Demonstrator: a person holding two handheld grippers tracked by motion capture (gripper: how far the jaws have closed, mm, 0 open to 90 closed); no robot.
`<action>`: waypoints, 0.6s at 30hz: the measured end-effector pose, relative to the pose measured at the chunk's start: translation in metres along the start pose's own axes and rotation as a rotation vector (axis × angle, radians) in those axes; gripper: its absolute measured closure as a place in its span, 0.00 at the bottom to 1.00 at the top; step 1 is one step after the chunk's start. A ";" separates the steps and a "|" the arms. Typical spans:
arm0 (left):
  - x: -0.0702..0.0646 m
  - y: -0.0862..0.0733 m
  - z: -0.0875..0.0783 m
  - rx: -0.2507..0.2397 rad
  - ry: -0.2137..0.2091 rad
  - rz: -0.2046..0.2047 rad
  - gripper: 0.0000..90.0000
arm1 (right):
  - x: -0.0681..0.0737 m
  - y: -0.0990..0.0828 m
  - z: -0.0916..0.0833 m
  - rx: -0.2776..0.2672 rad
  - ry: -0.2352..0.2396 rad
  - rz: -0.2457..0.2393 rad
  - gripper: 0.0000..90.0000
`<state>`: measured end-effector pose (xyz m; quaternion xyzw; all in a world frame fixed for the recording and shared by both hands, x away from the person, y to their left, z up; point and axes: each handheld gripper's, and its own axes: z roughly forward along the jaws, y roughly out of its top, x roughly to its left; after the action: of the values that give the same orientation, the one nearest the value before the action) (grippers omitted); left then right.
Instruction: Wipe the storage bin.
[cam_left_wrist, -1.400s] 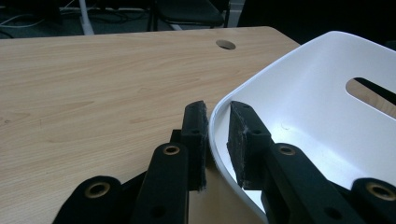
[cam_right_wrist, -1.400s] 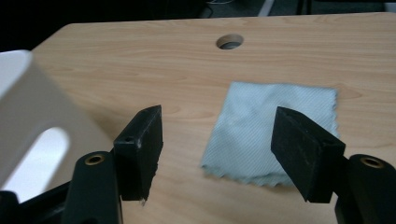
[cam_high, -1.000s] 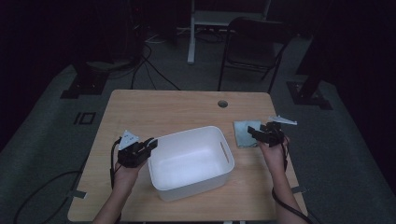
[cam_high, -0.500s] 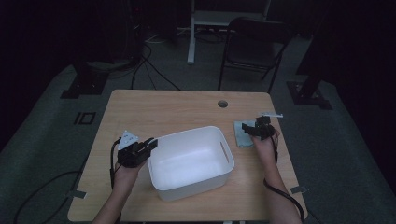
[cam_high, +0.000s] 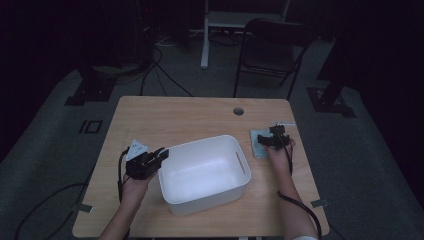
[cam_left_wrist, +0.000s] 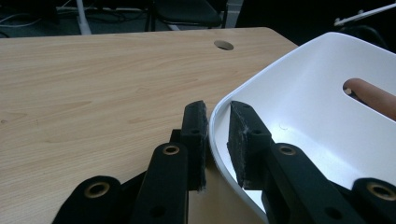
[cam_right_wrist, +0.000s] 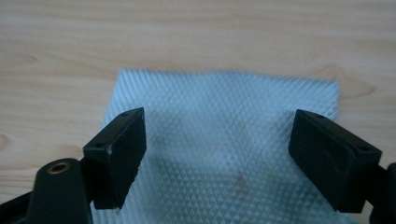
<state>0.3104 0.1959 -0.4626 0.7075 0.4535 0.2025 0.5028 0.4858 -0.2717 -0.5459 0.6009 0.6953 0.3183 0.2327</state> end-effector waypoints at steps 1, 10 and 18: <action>0.000 0.000 0.000 0.000 0.000 -0.001 0.85 | 0.002 -0.001 0.000 0.000 -0.013 -0.013 0.20; 0.000 0.000 0.000 -0.001 0.002 0.000 0.85 | 0.008 -0.007 0.000 -0.029 -0.055 -0.020 0.20; -0.001 -0.001 -0.001 -0.002 0.003 -0.001 0.85 | 0.009 -0.006 -0.002 -0.016 -0.042 -0.034 0.31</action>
<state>0.3094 0.1958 -0.4628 0.7064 0.4544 0.2036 0.5030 0.4789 -0.2634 -0.5481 0.5936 0.6978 0.3074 0.2573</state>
